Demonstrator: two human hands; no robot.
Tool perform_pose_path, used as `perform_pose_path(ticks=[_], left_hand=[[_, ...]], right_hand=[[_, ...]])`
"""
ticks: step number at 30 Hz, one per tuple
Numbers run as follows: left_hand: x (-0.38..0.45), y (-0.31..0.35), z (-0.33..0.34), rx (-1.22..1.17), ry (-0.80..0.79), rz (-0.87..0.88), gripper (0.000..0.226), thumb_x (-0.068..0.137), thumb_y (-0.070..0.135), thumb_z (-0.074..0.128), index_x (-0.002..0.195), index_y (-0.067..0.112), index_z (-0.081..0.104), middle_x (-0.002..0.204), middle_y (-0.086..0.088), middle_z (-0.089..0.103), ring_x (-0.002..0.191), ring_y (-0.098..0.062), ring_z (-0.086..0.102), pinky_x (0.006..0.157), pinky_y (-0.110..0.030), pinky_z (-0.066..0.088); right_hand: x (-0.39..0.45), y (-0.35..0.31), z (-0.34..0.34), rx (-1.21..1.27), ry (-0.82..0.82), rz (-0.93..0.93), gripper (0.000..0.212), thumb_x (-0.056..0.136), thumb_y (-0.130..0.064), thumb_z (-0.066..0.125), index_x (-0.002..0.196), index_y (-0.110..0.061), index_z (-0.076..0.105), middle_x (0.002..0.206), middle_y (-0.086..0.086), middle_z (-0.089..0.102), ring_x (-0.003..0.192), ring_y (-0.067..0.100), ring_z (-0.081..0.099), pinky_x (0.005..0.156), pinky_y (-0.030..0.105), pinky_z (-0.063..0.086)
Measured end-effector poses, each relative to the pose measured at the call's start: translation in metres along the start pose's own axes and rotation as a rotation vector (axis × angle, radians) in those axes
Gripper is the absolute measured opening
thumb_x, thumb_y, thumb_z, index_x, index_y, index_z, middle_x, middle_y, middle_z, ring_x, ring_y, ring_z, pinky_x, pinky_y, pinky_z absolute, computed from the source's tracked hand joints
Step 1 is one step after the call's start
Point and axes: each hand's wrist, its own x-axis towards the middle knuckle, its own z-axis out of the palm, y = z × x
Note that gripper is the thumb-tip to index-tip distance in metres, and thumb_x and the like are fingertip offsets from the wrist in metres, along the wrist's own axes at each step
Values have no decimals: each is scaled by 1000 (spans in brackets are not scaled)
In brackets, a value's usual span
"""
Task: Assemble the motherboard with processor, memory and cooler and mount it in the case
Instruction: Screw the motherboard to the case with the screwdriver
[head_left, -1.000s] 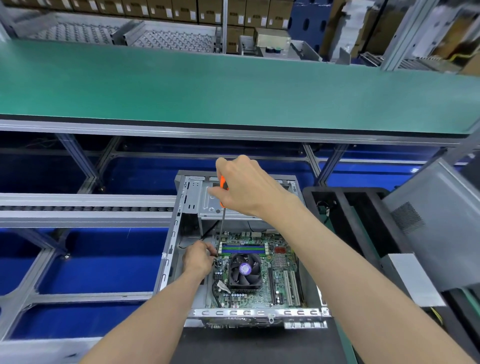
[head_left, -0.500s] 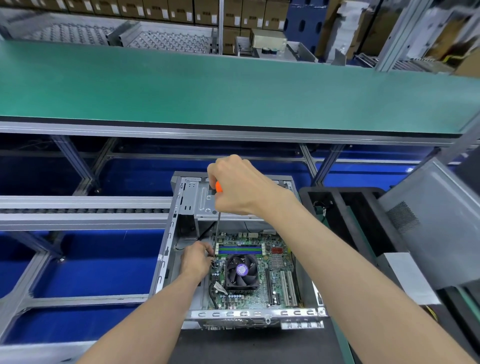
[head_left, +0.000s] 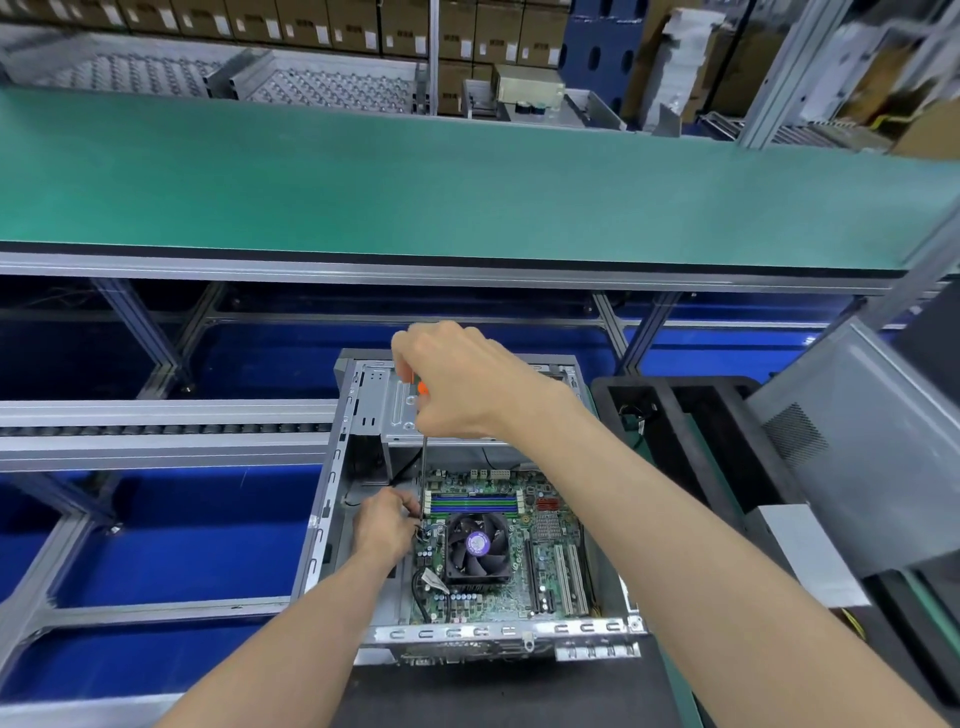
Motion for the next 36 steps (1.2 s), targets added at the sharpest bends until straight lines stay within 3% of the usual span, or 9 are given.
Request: perform_pose_path(ticks=[3, 6, 12, 18, 21, 27, 30, 34, 36], left_hand=[[1, -1, 1, -47, -14, -39, 26, 91, -5, 61, 80, 17, 67, 111, -1, 69, 85, -14, 65, 53, -18, 42], [-1, -1, 1, -63, 3, -45, 26, 92, -5, 59, 82, 17, 68, 108, 0, 69, 81, -12, 63, 48, -16, 39], [0, -1, 2, -23, -6, -25, 31, 90, -7, 62, 75, 20, 64, 106, 1, 66, 71, -3, 55, 45, -12, 36], [1, -3, 0, -103, -12, -50, 23, 89, -4, 66, 82, 17, 72, 107, 0, 70, 92, -16, 65, 74, -26, 53], [0, -2, -1, -115, -5, -62, 23, 88, -3, 67, 83, 20, 72, 109, 1, 70, 86, -12, 65, 58, -19, 47], [0, -3, -4, 19, 4, -14, 27, 87, -6, 66, 80, 18, 74, 99, -1, 72, 79, -15, 67, 61, -23, 52], [-1, -5, -6, 106, 25, 30, 32, 88, -9, 58, 79, 17, 75, 95, -1, 72, 77, -15, 66, 58, -21, 49], [-6, -6, -6, 264, 27, 112, 42, 89, -11, 53, 67, 20, 70, 84, -2, 68, 82, -21, 66, 76, -28, 57], [-6, -6, -7, 326, 29, 147, 43, 88, -12, 53, 64, 20, 69, 82, -2, 68, 81, -20, 66, 76, -28, 57]], right_hand=[[0, -1, 2, -109, 61, 51, 21, 92, -29, 56, 92, -13, 42, 72, -2, 33, 73, 29, 42, 63, 38, 32], [1, 0, 0, -21, 6, 0, 25, 81, -23, 62, 100, -14, 49, 89, 1, 45, 76, 28, 47, 60, 34, 32], [-1, -1, 1, -61, 20, 30, 22, 84, -25, 60, 93, -16, 42, 81, 0, 41, 74, 29, 46, 62, 36, 32], [1, -4, 2, -110, 28, 53, 18, 90, -21, 55, 87, -13, 39, 70, -1, 28, 69, 29, 40, 57, 33, 27], [0, -3, -2, -6, -44, 8, 19, 79, -20, 60, 90, -16, 45, 82, 1, 42, 76, 29, 47, 62, 38, 36], [-1, -4, 2, -120, 36, 62, 20, 90, -26, 56, 91, -14, 40, 71, -2, 29, 72, 30, 42, 62, 38, 31], [-2, -3, -2, -11, -18, 8, 27, 79, -22, 61, 102, -15, 48, 89, 1, 47, 77, 29, 49, 62, 37, 34], [-3, -4, 0, -172, 54, 72, 26, 91, -32, 57, 108, -13, 50, 72, -2, 30, 76, 31, 50, 64, 39, 30], [-3, -4, -2, -108, 19, 37, 32, 82, -28, 62, 108, -16, 48, 83, -1, 41, 75, 29, 50, 63, 38, 31]])
